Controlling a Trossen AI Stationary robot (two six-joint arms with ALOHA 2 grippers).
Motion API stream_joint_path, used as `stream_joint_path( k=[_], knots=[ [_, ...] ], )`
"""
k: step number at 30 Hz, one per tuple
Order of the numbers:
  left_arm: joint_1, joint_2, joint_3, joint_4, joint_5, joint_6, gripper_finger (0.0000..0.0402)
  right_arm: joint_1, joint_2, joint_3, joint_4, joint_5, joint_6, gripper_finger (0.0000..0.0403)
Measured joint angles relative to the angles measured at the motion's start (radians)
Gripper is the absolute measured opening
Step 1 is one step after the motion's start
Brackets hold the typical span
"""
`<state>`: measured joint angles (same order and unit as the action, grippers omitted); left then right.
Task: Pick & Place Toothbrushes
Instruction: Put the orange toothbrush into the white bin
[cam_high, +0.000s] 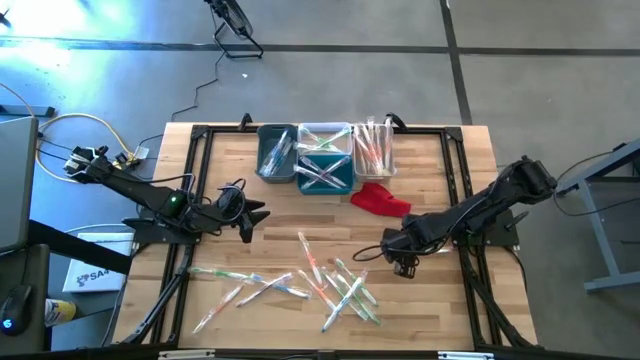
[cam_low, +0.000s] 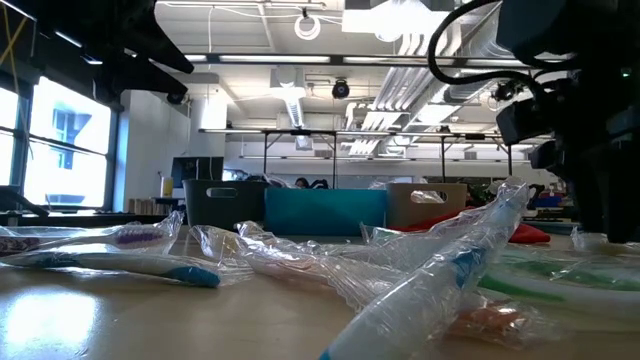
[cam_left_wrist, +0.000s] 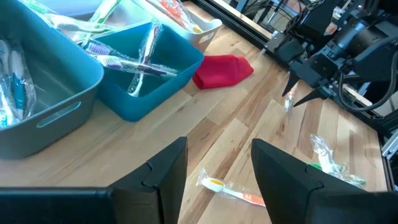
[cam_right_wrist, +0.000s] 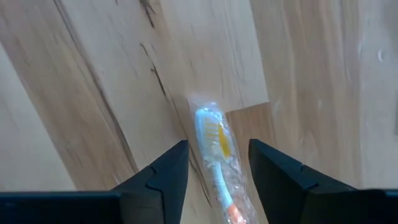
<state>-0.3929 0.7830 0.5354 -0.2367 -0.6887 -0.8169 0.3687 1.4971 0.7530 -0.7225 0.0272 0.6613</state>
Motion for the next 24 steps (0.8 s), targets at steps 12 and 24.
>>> stream_joint_path(
  k=[12,24],
  knots=[
    [0.000,0.000,0.000,-0.003,0.000,0.000,0.0175,0.000,0.000,-0.058,0.135,0.025,0.044,0.0161],
    [0.000,0.000,0.000,-0.003,0.000,0.000,0.0175,0.005,-0.001,-0.080,0.160,0.037,0.077,0.0156]
  ],
)
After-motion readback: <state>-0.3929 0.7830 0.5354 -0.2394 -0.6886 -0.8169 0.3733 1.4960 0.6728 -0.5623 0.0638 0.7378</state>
